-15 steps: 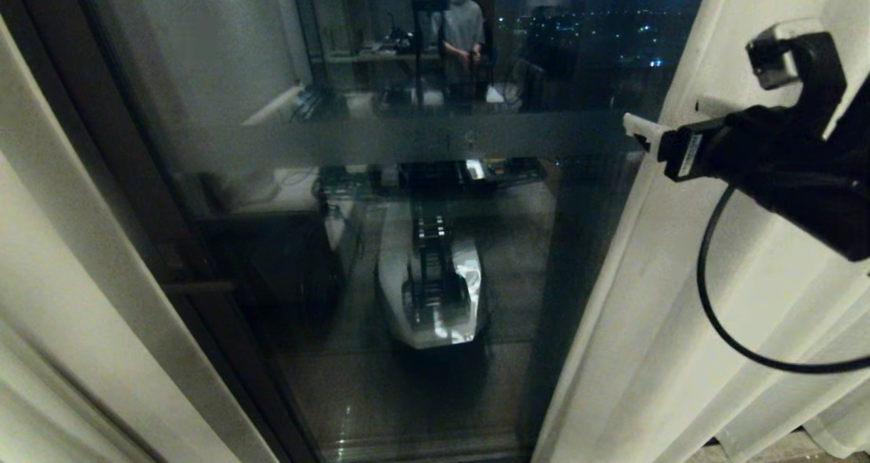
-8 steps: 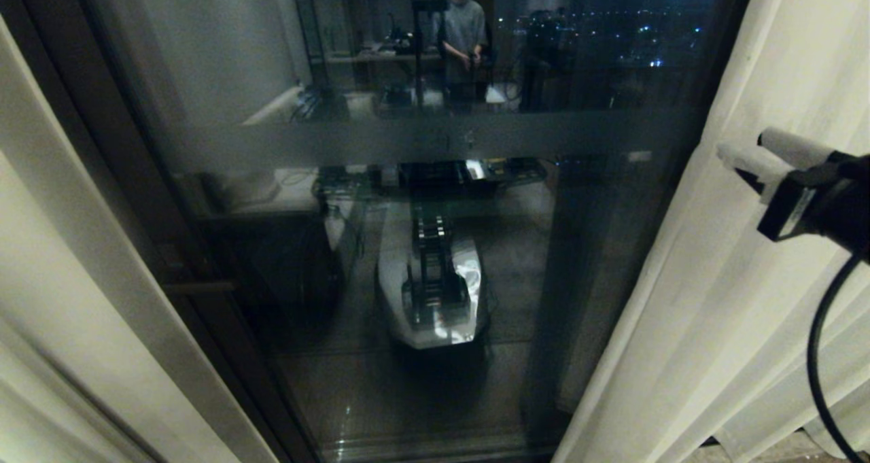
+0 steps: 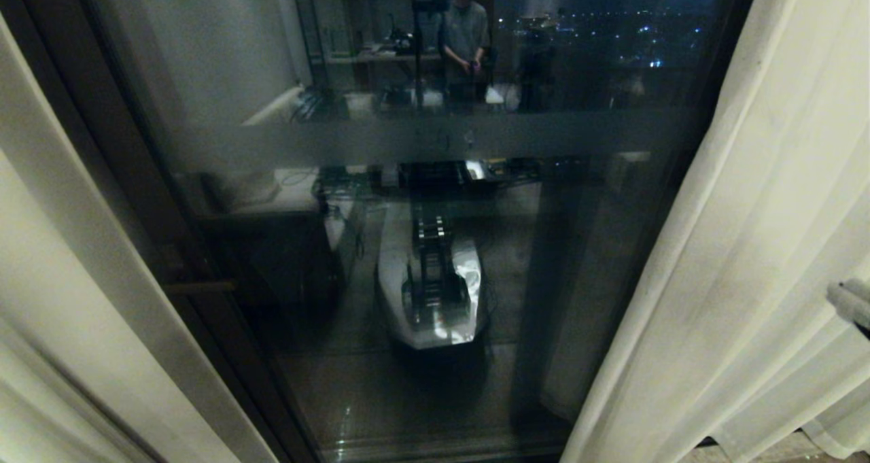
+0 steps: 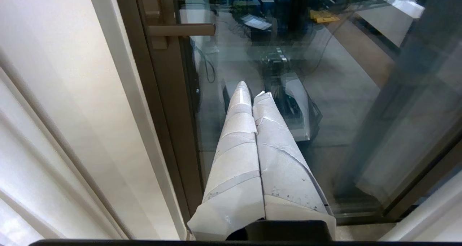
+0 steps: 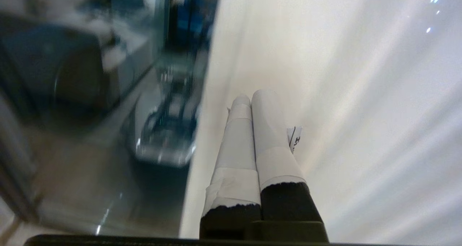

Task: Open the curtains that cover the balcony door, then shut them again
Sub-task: Close the inner curtains on both sides

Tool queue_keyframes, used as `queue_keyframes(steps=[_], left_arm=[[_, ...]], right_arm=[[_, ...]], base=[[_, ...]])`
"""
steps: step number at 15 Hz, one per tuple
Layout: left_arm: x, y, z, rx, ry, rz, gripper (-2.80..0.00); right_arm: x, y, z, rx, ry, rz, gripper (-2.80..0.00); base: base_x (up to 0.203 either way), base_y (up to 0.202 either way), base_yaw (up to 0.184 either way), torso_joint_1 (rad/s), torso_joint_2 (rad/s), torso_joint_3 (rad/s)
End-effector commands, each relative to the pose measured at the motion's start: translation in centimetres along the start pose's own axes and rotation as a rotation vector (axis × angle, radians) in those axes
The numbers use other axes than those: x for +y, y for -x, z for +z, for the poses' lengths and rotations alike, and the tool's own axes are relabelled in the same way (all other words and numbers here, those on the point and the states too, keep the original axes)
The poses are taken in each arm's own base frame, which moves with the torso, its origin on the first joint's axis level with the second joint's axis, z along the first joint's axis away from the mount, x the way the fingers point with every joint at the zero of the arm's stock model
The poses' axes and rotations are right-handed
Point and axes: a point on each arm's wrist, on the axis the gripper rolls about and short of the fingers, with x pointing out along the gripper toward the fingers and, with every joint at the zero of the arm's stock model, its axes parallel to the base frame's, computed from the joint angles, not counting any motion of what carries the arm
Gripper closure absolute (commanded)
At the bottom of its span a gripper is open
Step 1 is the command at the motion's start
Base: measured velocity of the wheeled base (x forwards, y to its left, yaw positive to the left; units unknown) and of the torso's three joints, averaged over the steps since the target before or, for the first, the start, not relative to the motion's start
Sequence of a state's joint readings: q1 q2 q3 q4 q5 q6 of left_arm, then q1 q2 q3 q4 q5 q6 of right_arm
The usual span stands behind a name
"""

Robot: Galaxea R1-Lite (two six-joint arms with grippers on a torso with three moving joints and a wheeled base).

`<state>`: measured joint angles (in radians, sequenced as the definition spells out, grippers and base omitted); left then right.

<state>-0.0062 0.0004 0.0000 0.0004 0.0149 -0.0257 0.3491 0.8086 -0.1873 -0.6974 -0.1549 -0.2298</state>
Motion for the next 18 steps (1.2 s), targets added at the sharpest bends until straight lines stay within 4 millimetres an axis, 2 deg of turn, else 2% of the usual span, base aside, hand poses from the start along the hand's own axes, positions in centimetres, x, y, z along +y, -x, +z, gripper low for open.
queue_keyframes(steps=[1,6,8,10,15,18], left_arm=[[0.0,0.0,0.0,-0.001,0.000,0.000,0.00],[0.0,0.0,0.0,-0.001,0.000,0.000,0.00],[0.0,0.0,0.0,-0.001,0.000,0.000,0.00],[0.0,0.0,0.0,-0.001,0.000,0.000,0.00],[0.0,0.0,0.0,-0.001,0.000,0.000,0.00],[0.0,0.0,0.0,-0.001,0.000,0.000,0.00]], right_arm=[[-0.1,3.5,-2.2,-0.037,-0.001,-0.026,0.00],[0.7,7.8,-6.6,0.054,0.013,0.048,0.00],[1.1,8.4,-7.9,0.151,-0.031,0.084,0.00],[1.2,8.4,-8.2,0.188,-0.061,0.058,0.00],[1.2,9.2,-9.3,0.280,-0.062,-0.160,0.00],[1.7,10.5,-9.8,0.168,-0.065,-0.139,0.00]], base=[[0.000,0.000,0.000,0.000,0.00,0.000],[0.000,0.000,0.000,0.000,0.00,0.000],[0.000,0.000,0.000,0.000,0.00,0.000],[0.000,0.000,0.000,0.000,0.00,0.000],[0.000,0.000,0.000,0.000,0.00,0.000],[0.000,0.000,0.000,0.000,0.00,0.000]])
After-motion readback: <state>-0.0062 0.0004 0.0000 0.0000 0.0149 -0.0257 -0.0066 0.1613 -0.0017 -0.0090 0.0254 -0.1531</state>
